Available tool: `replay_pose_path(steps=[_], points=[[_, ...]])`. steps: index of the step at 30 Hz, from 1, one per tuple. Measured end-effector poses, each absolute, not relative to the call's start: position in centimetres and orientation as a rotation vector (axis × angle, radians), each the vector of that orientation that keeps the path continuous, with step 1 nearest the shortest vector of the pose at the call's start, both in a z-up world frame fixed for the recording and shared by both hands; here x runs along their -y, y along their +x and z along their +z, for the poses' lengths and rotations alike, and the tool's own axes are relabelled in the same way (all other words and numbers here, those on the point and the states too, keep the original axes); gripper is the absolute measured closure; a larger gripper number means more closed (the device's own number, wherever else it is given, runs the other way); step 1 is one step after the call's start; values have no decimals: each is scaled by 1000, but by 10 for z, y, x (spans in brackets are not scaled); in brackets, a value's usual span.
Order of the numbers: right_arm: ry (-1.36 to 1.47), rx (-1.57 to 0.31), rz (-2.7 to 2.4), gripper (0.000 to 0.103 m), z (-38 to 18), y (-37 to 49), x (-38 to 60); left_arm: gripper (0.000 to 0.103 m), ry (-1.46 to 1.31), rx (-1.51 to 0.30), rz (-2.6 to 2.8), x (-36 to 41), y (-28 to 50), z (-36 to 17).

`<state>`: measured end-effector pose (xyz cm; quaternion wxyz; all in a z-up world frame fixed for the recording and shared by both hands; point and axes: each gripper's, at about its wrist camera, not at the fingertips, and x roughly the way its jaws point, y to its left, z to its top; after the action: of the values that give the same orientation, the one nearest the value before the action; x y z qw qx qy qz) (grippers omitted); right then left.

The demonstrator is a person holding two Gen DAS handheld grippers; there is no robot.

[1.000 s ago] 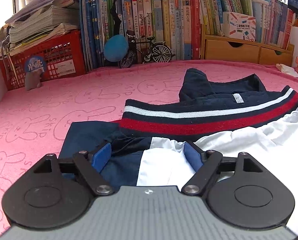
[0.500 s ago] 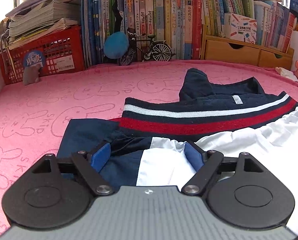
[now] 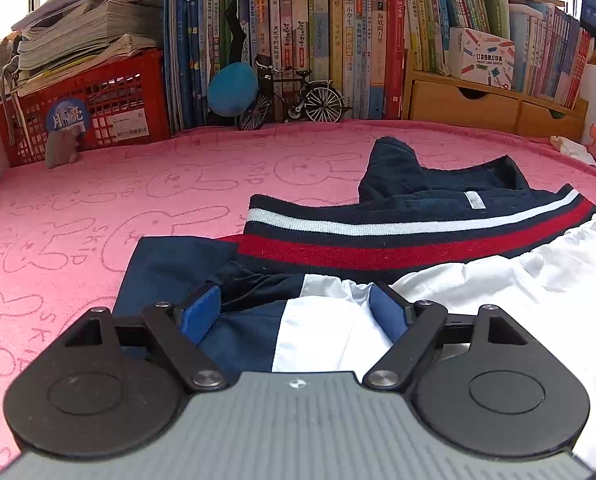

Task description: Fold clothes

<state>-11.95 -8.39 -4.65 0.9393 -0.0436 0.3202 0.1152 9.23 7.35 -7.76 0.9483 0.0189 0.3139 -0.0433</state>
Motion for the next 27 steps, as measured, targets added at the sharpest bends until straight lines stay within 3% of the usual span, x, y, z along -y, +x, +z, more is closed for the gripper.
replay_pose_path(steps=[4, 7, 10, 16, 20, 27], points=[[-44, -644, 214, 63, -55, -118, 86, 21, 38, -615, -77, -74, 87, -72], [-30, -636, 209, 63, -57, -118, 88, 43, 12, -572, -127, -72, 63, -48], [-27, -631, 201, 64, -58, -118, 87, 43, -49, -535, -315, -64, 24, -11], [-18, -627, 191, 64, -58, -120, 86, 41, -22, -783, -634, -16, -13, -11], [-13, -626, 191, 64, -59, -121, 88, 58, -7, -942, -555, 1, 1, -39], [-3, -625, 191, 64, -59, -121, 90, 60, 14, -995, -484, 12, 24, -51]])
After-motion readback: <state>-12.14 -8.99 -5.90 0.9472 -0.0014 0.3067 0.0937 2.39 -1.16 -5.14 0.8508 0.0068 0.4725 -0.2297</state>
